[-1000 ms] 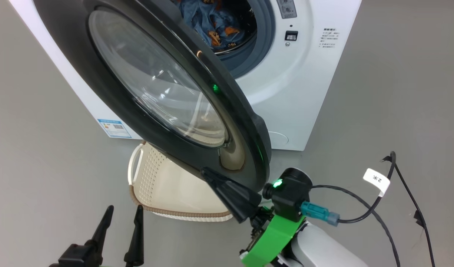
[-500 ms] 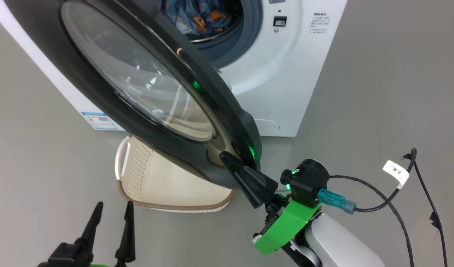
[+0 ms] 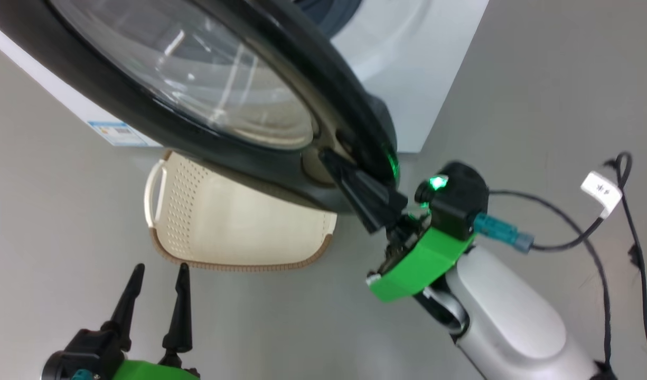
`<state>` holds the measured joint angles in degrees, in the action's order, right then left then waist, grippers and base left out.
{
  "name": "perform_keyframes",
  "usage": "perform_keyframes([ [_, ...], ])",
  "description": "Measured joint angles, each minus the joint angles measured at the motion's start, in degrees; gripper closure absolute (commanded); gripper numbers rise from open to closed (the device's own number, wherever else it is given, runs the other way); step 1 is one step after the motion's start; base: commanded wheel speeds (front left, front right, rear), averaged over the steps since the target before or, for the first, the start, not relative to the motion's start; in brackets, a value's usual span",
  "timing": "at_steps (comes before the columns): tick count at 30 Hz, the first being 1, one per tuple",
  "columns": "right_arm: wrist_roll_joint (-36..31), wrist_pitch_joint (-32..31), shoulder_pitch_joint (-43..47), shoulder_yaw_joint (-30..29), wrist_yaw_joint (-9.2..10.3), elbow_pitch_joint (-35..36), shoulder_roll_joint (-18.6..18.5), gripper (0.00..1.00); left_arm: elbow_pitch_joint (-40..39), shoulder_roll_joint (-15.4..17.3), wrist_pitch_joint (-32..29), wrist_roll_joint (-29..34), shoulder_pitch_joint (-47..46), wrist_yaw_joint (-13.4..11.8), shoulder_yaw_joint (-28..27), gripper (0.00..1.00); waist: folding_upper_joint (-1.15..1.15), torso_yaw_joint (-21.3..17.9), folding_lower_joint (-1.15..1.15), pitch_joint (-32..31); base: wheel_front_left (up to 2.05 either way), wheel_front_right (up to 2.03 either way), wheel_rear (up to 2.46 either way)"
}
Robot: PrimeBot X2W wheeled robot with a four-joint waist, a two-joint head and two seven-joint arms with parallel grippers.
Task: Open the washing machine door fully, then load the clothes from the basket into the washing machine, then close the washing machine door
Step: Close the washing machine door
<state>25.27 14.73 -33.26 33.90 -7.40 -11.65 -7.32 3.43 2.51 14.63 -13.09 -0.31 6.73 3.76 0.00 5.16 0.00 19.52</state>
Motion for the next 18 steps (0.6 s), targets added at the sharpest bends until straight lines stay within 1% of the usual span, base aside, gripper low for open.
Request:
perform_keyframes([
  [10, 0.01, 0.01, -10.59, -0.52, 0.00, 2.12, -0.56, 1.00, -4.89, -0.13, 0.01, 0.20, -2.36, -1.51, -1.54, 0.00, 0.00, -0.79, 0.00, 7.61, 0.00, 0.00, 0.00],
  [18, 0.01, 0.02, -18.57, -1.35, 0.00, 3.71, -2.68, 1.00, -7.44, -0.20, 0.01, 0.13, -3.20, -3.54, -0.97, 0.00, 0.00, -1.60, 0.00, 14.05, 0.00, 0.00, 0.00],
])
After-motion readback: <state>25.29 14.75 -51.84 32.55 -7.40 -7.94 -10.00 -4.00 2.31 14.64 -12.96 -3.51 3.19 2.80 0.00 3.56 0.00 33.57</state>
